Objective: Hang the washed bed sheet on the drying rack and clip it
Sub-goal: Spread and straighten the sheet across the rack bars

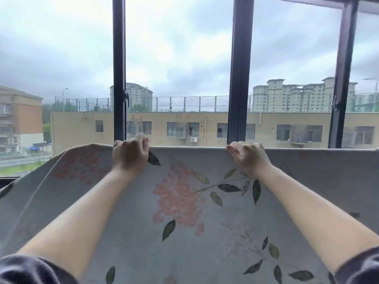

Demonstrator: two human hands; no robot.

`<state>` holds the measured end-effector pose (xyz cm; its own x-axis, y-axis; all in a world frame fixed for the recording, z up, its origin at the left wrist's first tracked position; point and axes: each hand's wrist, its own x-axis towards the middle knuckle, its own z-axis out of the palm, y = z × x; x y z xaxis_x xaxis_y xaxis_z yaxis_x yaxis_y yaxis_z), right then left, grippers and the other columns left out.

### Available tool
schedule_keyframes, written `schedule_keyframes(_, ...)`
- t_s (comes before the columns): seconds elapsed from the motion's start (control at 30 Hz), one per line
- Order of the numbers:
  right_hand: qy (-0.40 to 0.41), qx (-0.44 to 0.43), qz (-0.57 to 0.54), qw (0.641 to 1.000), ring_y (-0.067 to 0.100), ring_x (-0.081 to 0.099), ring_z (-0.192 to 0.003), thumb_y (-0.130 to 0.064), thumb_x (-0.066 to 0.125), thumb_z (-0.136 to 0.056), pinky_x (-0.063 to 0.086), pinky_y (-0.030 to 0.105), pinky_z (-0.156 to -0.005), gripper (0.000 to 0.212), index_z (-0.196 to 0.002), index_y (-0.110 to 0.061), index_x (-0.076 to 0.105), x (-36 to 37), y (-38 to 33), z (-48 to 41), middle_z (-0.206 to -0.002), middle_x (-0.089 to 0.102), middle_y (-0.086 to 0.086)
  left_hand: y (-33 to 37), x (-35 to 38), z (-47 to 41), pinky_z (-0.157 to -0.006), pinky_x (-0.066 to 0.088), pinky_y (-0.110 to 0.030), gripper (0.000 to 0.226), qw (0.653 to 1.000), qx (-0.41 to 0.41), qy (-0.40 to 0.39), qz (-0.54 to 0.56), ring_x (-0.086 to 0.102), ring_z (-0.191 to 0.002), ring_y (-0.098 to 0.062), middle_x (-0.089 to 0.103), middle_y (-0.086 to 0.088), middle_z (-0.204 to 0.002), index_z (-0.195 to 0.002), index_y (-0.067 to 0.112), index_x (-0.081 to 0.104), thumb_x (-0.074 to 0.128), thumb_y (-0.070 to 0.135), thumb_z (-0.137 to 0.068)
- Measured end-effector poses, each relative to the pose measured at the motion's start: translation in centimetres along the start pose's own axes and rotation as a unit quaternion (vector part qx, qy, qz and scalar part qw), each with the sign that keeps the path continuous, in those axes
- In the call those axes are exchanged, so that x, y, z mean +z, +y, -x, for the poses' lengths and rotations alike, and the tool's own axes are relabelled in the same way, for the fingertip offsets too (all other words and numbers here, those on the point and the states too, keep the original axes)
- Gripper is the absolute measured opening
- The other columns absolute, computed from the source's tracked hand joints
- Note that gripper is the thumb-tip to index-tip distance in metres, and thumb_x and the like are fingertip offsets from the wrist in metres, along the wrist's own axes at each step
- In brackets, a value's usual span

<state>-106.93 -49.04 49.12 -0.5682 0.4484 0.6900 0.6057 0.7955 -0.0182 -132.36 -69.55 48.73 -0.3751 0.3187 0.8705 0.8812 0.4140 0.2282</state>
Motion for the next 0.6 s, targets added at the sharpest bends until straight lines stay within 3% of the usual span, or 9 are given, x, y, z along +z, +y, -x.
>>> schedule_keyframes(0.13, 0.015, 0.029, 0.023, 0.999, 0.023, 0.052, -0.086, -0.046, 0.019, -0.1, 0.032, 0.039, -0.088, 0.034, -0.08, -0.027, 0.039, -0.1, 1.1, 0.4, -0.082, 0.05, -0.003, 2.4, 1.0, 0.4, -0.084, 0.034, -0.039, 0.046, 0.996, 0.042, -0.019, -0.079, 0.06, -0.075, -0.027, 0.068, -0.009, -0.079, -0.08, 0.015, 0.063, 0.028, 0.038, -0.099)
schedule_keyframes(0.27, 0.012, 0.023, 0.031, 0.999, 0.019, 0.043, -0.079, -0.049, 0.014, -0.099, 0.031, 0.037, -0.083, 0.038, -0.081, -0.026, 0.039, -0.1, 1.2, 0.5, -0.08, 0.048, -0.003, 7.8, 2.8, 0.9, -0.08, 0.039, -0.035, 0.043, 0.991, 0.116, -0.048, -0.053, 0.056, -0.067, -0.021, 0.067, -0.004, -0.078, -0.081, 0.016, 0.059, 0.028, 0.04, -0.099)
schedule_keyframes(0.37, 0.028, -0.003, 0.034, 0.999, 0.018, 0.048, -0.081, -0.053, 0.008, -0.093, 0.031, 0.037, -0.082, 0.05, -0.087, -0.022, 0.048, 0.0, 1.8, 0.7, -0.085, 0.054, -0.003, 11.8, 4.5, 1.2, -0.071, 0.039, -0.031, 0.043, 0.983, 0.164, -0.056, -0.059, 0.058, -0.067, -0.02, 0.067, -0.002, -0.079, -0.088, 0.016, 0.06, 0.027, 0.042, -0.098)
schedule_keyframes(0.47, 0.016, -0.03, 0.025, 0.999, 0.019, 0.053, -0.084, -0.051, 0.016, -0.098, 0.035, 0.038, -0.086, 0.05, -0.093, -0.019, 0.053, -0.4, 3.7, 1.1, -0.09, 0.059, -0.002, 12.9, 5.2, 1.2, -0.068, 0.04, -0.031, 0.045, 0.984, 0.157, -0.046, -0.074, 0.06, -0.064, -0.021, 0.067, -0.004, -0.074, -0.083, 0.014, 0.062, 0.028, 0.04, -0.098)
schedule_keyframes(0.6, 0.024, 0.015, 0.044, 0.999, 0.023, 0.057, -0.085, -0.05, 0.017, -0.098, 0.036, 0.038, -0.087, 0.052, -0.086, -0.015, 0.053, -1.9, 9.6, 1.9, -0.088, 0.062, 0.003, 13.3, 5.5, 1.2, -0.068, 0.043, -0.033, 0.049, 0.984, 0.137, -0.044, -0.107, 0.06, -0.062, -0.023, 0.066, -0.006, -0.071, -0.079, 0.013, 0.061, 0.027, 0.043, -0.097)
